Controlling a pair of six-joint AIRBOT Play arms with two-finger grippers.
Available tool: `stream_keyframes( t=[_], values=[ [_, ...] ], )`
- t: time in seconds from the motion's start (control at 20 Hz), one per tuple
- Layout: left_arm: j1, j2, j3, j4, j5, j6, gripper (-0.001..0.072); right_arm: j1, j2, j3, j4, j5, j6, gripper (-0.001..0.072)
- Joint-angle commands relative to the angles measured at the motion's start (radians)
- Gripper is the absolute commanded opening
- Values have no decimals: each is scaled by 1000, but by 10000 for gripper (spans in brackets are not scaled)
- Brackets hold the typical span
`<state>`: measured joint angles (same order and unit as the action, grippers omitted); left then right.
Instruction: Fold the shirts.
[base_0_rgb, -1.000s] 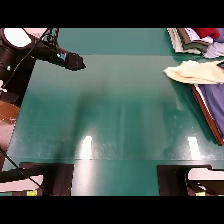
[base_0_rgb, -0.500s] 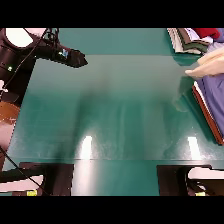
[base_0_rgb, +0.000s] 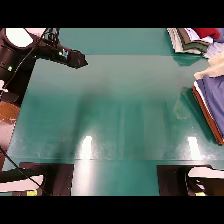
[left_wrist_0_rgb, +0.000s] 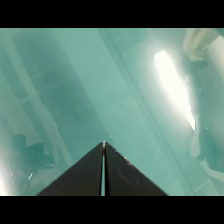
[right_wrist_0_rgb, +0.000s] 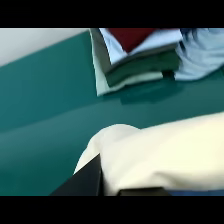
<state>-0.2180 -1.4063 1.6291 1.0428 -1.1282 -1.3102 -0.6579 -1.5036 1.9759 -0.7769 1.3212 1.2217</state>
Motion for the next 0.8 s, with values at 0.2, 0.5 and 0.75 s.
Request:
stream_keyframes(
  t=[0.2, 0.5, 0.75],
  values=[
    [0, 0, 0, 1, -17, 2, 27, -120, 97, 10, -293, 211, 116, 17],
    [0, 0, 0, 1, -17, 9, 27, -222, 233, -301, -354, 194, 116, 18],
    [0, 0, 0, 1, -19, 9, 27, -338, 314, -498, -430, 190, 116, 487]
  ],
)
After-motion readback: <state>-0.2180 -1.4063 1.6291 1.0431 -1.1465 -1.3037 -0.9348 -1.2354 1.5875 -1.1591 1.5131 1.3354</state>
